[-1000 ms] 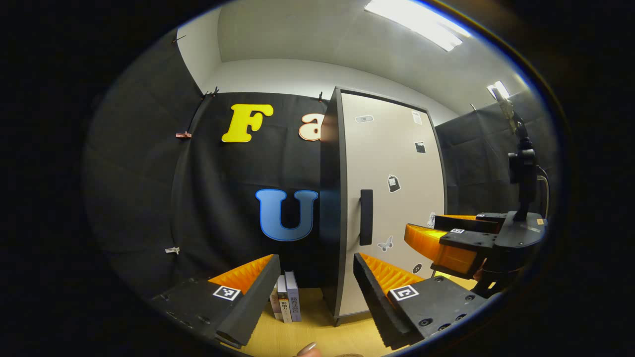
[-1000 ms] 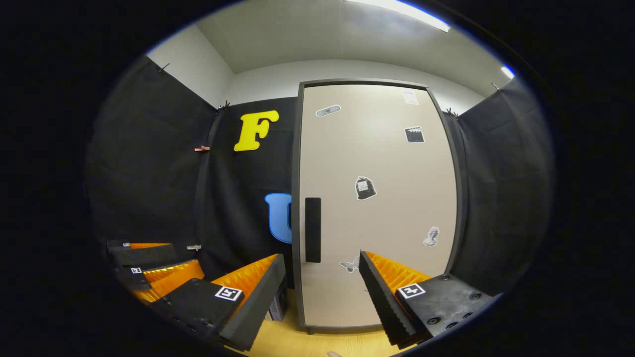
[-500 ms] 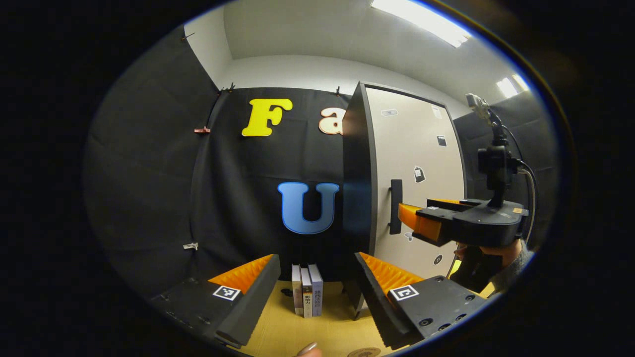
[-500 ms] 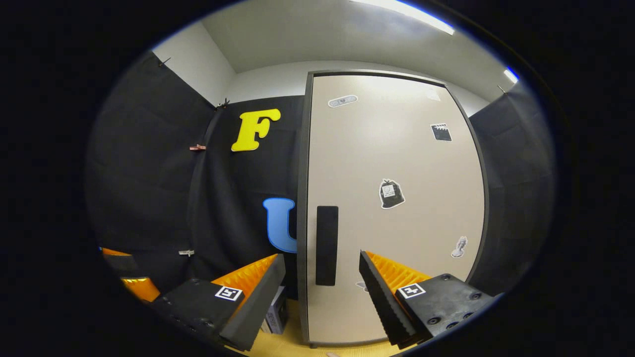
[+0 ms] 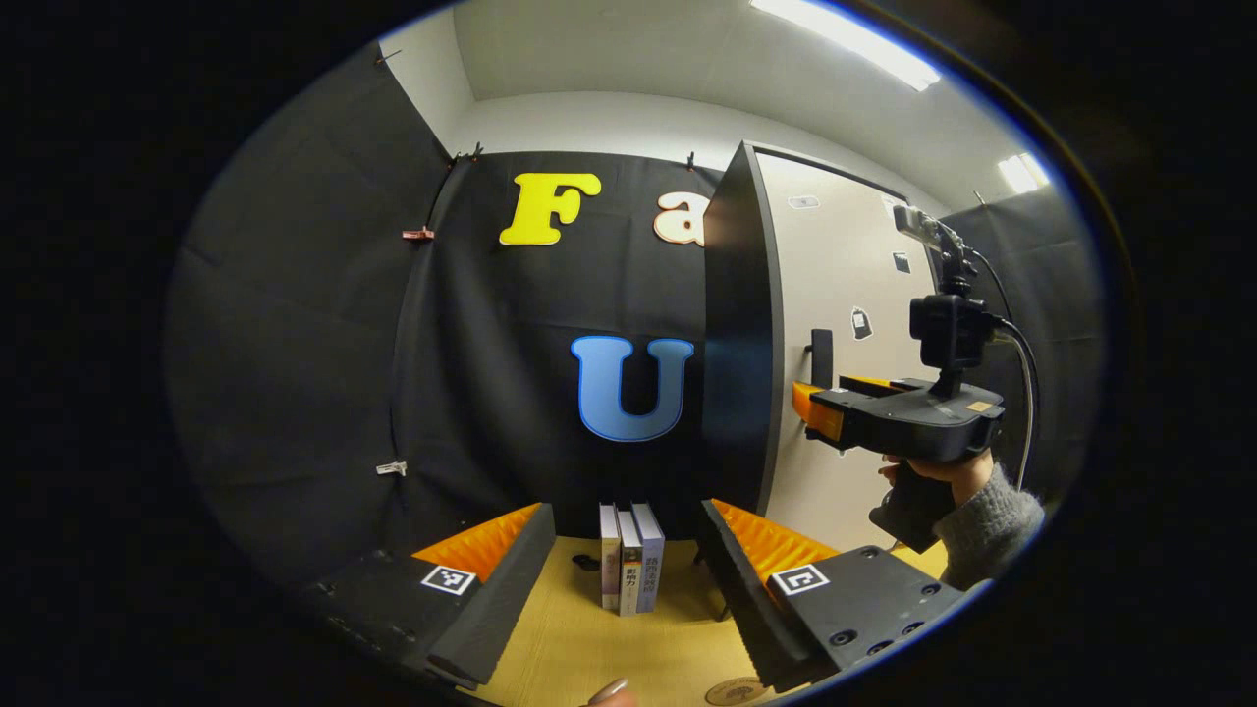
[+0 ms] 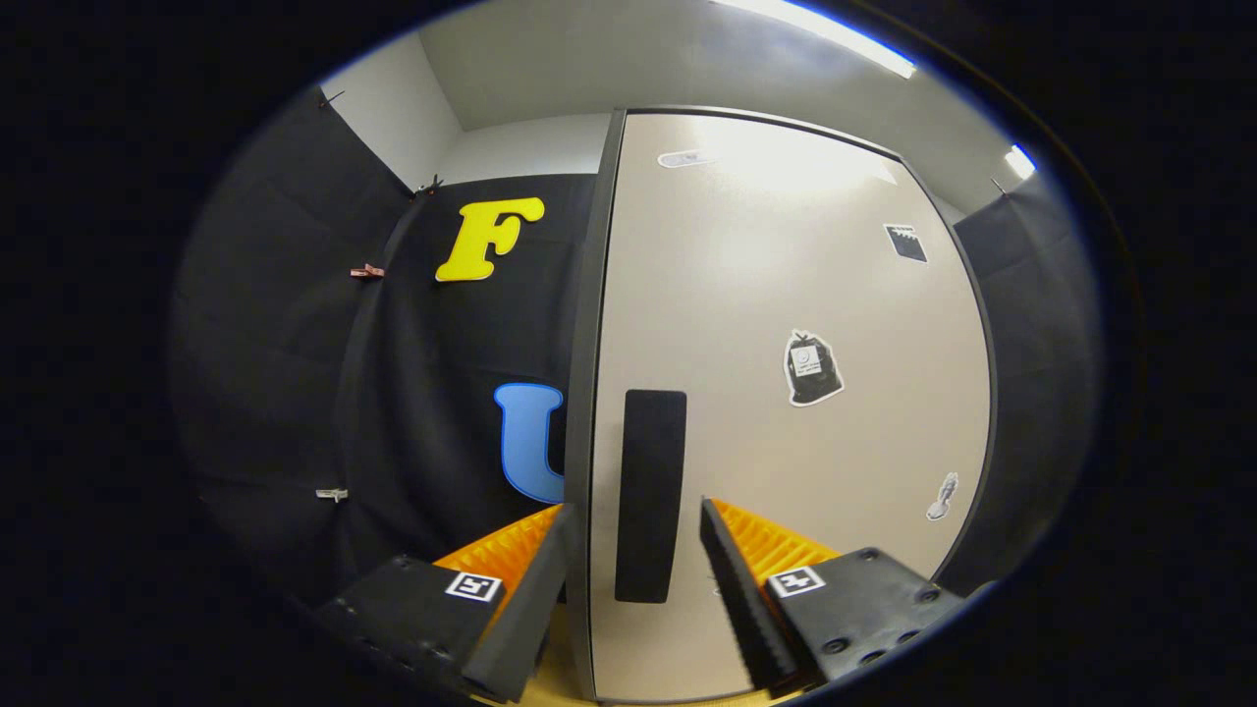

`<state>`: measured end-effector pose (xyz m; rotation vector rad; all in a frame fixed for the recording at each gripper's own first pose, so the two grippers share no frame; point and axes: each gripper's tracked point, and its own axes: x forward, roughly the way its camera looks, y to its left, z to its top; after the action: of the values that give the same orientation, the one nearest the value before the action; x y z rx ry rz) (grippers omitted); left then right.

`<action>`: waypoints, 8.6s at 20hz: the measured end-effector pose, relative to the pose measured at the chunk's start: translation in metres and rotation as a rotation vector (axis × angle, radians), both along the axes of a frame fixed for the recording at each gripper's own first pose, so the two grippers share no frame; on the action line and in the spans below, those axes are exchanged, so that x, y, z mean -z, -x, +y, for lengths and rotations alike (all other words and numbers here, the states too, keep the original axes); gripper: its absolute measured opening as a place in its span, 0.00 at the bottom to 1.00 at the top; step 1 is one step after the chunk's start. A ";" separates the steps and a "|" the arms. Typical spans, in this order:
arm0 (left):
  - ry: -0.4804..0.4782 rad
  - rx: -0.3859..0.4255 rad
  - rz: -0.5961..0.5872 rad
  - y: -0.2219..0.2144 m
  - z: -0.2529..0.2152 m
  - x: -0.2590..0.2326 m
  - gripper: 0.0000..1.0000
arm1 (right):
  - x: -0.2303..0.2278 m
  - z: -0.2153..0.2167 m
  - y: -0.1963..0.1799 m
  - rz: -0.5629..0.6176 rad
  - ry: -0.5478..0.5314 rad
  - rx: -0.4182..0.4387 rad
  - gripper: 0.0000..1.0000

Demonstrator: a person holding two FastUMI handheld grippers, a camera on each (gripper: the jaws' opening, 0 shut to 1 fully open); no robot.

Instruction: Open the cabinet door with the right hand, grasp the bottle in the cabinet with the left hand and place it on the coaster, then close the cabinet door with the right hand.

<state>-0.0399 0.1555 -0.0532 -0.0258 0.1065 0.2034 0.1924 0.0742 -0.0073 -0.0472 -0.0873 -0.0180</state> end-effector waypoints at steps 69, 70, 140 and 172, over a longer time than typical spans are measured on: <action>0.047 0.495 -0.084 -0.101 -0.269 -0.017 0.94 | -0.042 -0.268 0.297 0.123 0.116 0.174 0.09; 0.044 0.490 -0.083 -0.114 -0.278 -0.015 0.94 | -0.043 -0.278 0.299 0.125 0.153 0.176 0.09; 0.112 0.496 0.037 -0.007 -0.196 0.108 0.77 | -0.031 -0.184 0.327 0.019 0.040 0.152 0.98; 0.081 0.436 0.011 0.015 -0.192 0.338 0.80 | 0.183 -0.142 0.263 0.366 0.044 -0.115 0.98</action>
<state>-0.0552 -0.0365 -0.3914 -0.0807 0.1287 -0.2362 -0.0711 -0.0675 -0.1901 -0.0883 0.2752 0.1074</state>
